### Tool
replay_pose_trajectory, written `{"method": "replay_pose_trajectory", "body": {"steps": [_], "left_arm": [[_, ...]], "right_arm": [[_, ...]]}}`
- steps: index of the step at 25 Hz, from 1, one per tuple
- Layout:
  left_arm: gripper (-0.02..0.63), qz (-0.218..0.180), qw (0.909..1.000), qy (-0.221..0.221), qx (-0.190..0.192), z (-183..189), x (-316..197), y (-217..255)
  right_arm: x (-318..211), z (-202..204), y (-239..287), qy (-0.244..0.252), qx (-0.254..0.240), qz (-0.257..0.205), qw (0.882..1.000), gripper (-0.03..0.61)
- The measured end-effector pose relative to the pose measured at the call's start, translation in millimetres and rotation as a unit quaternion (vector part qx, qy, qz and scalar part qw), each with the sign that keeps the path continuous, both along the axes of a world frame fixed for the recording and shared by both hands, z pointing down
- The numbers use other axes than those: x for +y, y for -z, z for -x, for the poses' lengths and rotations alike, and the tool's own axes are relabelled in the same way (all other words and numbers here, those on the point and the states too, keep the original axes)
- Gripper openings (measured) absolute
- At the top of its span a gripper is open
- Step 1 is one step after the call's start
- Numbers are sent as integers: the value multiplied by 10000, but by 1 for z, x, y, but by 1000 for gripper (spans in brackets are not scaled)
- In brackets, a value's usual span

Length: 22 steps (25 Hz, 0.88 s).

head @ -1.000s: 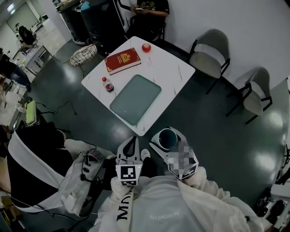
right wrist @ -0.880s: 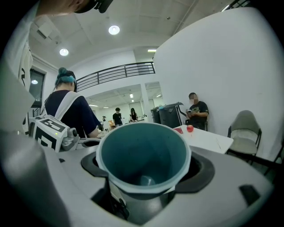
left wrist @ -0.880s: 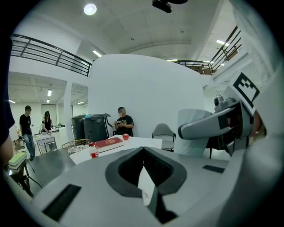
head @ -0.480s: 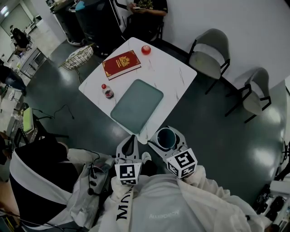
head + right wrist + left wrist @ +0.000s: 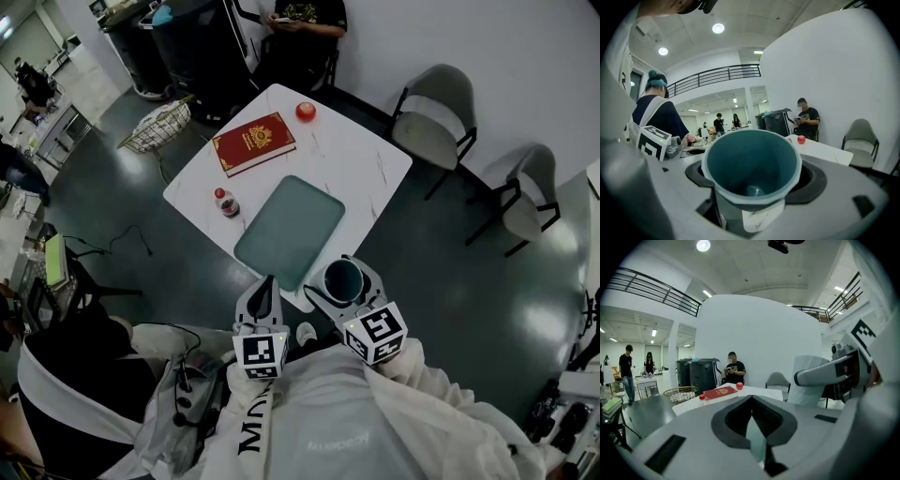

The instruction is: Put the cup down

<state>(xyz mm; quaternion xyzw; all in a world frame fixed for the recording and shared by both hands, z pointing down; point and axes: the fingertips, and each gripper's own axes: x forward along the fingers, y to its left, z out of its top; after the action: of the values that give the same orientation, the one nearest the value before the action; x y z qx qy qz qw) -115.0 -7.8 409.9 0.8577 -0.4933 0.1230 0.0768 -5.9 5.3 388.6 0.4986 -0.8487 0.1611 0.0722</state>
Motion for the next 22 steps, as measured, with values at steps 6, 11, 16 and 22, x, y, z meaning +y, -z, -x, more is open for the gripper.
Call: {"method": "replay_pose_trajectory", "body": {"steps": [6,11,16,22], "left_arm": [[11,23,9999,-103,-22,-6,-13,-3],[11,71,9999,-81,-69,-15,-27,-8],[11,63,9999,21,-134,-18,-39,-9],[11,98,9996,156,-233,-13,-51,-11]], "right_arm": [[-10,-6,-6,-96,-12,71,9999,408],[-25,-17,-13,-73,-27,143,9999,408],[-48,-20,-13,52,-50,78,9999,408],[-65,-15,-14,206,-101,92,9997,408]]}}
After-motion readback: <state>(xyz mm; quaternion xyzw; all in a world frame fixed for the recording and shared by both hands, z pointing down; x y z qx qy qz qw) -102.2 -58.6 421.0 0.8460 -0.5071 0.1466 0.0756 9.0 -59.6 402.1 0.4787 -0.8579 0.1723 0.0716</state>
